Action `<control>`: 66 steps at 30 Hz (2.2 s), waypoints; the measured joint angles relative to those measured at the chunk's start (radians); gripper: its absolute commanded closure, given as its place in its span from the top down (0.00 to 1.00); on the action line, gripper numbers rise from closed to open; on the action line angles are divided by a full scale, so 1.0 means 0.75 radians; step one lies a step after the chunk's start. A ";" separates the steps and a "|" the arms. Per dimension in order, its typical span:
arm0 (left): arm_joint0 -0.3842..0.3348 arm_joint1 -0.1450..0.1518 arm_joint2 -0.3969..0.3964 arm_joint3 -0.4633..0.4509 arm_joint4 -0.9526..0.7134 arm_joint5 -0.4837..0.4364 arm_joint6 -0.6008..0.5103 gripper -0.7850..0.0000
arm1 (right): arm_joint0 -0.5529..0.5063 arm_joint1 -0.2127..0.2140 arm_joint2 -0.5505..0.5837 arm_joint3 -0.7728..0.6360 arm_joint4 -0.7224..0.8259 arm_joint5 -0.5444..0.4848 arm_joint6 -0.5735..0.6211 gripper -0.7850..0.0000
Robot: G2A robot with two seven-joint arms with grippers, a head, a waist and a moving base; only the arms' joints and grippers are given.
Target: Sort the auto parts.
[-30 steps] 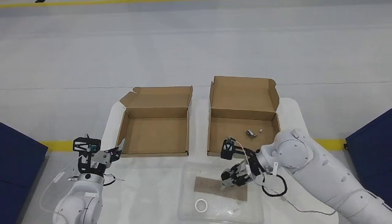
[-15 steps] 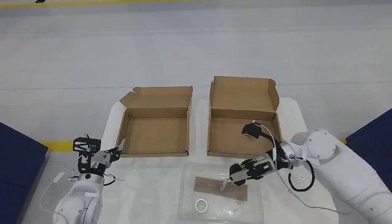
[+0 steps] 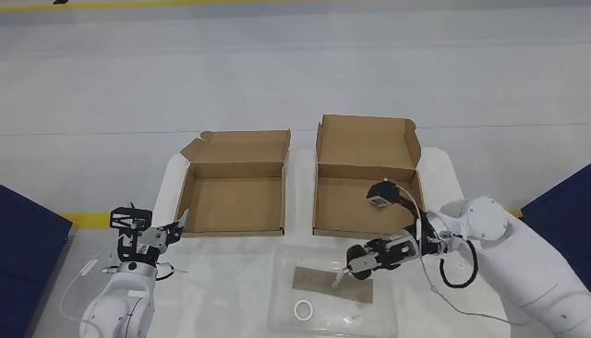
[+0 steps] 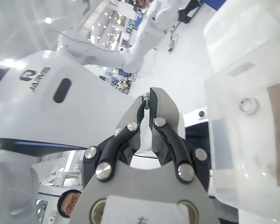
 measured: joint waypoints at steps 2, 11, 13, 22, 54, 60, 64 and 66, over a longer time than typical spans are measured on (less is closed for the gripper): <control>0.000 0.000 0.000 0.000 0.000 0.000 0.000 1.00 | -0.013 0.001 0.036 -0.021 0.149 0.077 0.080 0.00; 0.000 0.000 0.000 0.000 0.000 0.000 0.000 1.00 | -0.089 -0.014 0.132 -0.119 0.562 0.183 0.185 0.00; 0.000 0.000 0.000 0.000 0.000 0.000 0.000 1.00 | -0.071 -0.020 0.110 -0.132 0.630 0.183 0.185 0.00; 0.000 0.000 0.000 0.000 0.000 0.000 0.000 1.00 | 0.100 -0.089 -0.028 -0.137 0.882 0.261 0.185 0.00; 0.000 0.000 0.000 0.000 0.000 0.000 0.000 1.00 | 0.019 -0.240 -0.051 -0.128 1.333 0.464 0.024 0.00; 0.000 0.000 0.000 0.000 0.000 0.000 0.000 1.00 | 0.010 -0.258 -0.031 -0.123 1.320 0.455 0.007 0.00; 0.000 0.000 0.000 0.000 0.000 0.000 0.000 1.00 | 0.010 -0.258 -0.032 -0.123 1.320 0.457 0.007 0.00; 0.000 0.000 0.000 0.000 0.000 0.000 0.000 1.00 | 0.006 -0.259 -0.033 -0.129 1.324 0.461 0.001 0.00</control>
